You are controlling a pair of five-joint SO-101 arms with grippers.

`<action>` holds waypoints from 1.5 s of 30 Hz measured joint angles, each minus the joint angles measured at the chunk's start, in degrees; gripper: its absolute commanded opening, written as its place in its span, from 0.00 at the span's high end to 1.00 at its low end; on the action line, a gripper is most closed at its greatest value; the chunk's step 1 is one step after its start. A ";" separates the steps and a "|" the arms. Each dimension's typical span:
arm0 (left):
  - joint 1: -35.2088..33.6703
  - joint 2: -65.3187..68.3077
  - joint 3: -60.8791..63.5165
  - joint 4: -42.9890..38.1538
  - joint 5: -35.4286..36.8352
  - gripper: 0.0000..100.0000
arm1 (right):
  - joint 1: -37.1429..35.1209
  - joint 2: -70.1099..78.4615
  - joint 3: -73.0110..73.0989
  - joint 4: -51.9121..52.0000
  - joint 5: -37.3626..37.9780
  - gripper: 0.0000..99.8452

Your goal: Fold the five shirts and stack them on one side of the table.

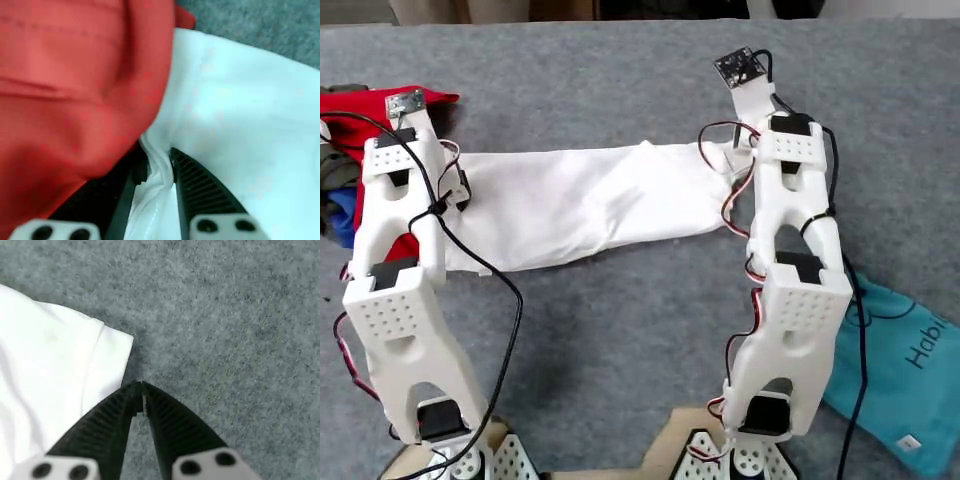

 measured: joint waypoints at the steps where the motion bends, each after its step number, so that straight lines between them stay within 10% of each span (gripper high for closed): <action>1: -0.09 0.00 0.00 0.00 0.00 0.89 | 0.00 0.00 0.00 0.00 0.00 1.00; 25: 5.71 0.26 -0.35 2.46 6.95 0.98 | 0.00 0.00 0.00 0.00 0.00 1.00; 45: 32.88 1.05 -27.96 16.18 13.45 0.98 | 3.34 0.00 0.00 -2.29 -6.51 1.00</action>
